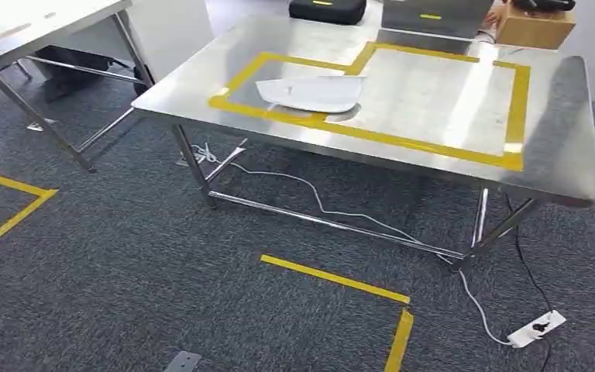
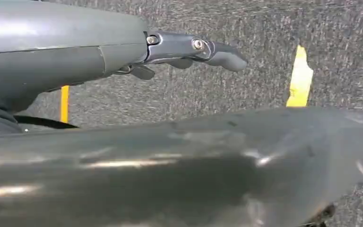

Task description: Take the parts from the cabinet and place them on the table.

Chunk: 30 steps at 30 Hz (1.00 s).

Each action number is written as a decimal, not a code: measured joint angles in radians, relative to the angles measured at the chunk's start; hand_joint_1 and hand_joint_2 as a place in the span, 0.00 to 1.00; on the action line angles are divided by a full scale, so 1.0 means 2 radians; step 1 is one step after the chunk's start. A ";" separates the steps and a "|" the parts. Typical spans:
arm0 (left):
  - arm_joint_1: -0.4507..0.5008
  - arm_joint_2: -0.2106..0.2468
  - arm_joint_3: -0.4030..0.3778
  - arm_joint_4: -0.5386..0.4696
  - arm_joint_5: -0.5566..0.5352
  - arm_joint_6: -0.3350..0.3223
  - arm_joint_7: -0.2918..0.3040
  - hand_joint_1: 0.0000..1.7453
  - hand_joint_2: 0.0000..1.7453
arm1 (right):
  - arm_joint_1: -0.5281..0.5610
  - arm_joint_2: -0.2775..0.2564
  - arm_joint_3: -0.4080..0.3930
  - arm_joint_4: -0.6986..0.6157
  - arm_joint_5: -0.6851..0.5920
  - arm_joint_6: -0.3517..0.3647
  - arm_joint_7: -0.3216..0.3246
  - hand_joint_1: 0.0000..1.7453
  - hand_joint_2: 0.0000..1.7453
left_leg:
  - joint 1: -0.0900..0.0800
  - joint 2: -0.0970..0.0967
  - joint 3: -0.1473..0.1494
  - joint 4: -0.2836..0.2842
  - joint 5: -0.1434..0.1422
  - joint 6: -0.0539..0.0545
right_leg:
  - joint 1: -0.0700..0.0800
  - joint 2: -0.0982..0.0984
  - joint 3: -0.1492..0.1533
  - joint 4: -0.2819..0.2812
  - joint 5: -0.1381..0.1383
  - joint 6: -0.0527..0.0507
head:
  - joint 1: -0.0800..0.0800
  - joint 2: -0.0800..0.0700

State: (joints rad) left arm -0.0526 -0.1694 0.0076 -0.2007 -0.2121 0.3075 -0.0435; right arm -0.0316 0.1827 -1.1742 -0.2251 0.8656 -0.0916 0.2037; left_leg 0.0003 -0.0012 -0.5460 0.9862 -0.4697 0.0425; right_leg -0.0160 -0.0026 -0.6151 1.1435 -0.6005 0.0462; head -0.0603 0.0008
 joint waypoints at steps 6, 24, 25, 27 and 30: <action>0.001 -0.001 0.000 0.000 0.001 0.000 -0.001 0.00 0.00 | 0.001 -0.001 -0.002 0.000 0.000 0.000 0.001 0.00 0.00 | -0.003 0.000 -0.015 0.004 0.010 -0.003 | 0.000 0.000 0.032 -0.020 0.020 0.002 | 0.000 0.000; -0.001 0.001 0.012 0.001 0.008 -0.012 0.005 0.00 0.00 | -0.001 -0.001 -0.003 -0.002 0.001 -0.001 0.007 0.00 0.00 | 0.002 -0.001 0.015 0.006 -0.015 -0.025 | 0.003 -0.005 0.042 -0.073 0.051 -0.014 | -0.006 0.000; -0.002 0.001 0.012 0.001 0.008 -0.012 0.005 0.00 0.00 | -0.002 -0.001 -0.003 -0.002 0.001 -0.001 0.007 0.00 0.00 | 0.001 -0.001 0.011 0.009 -0.013 -0.023 | 0.002 -0.006 0.040 -0.074 0.053 -0.010 | -0.005 0.000; 0.000 0.002 0.013 0.001 0.009 -0.013 0.005 0.00 0.00 | -0.002 -0.001 -0.003 -0.002 0.002 -0.002 0.007 0.00 0.00 | -0.001 -0.001 0.007 0.009 -0.010 -0.015 | 0.001 -0.006 0.039 -0.076 0.057 -0.003 | -0.006 0.000; -0.001 0.002 0.013 0.001 0.010 -0.016 0.005 0.00 0.00 | -0.002 -0.001 -0.003 -0.002 0.002 -0.003 0.007 0.00 0.00 | 0.001 0.000 0.001 0.004 -0.001 -0.001 | -0.001 -0.001 0.014 -0.028 0.014 0.000 | -0.004 0.000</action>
State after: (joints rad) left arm -0.0549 -0.1652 0.0340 -0.1991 -0.1919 0.2754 -0.0332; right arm -0.0347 0.1804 -1.1799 -0.2296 0.8690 -0.0984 0.2186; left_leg 0.0024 -0.0009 -0.5437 0.9934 -0.4713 0.0399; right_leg -0.0180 -0.0056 -0.5870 1.0875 -0.5715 0.0463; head -0.0675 0.0008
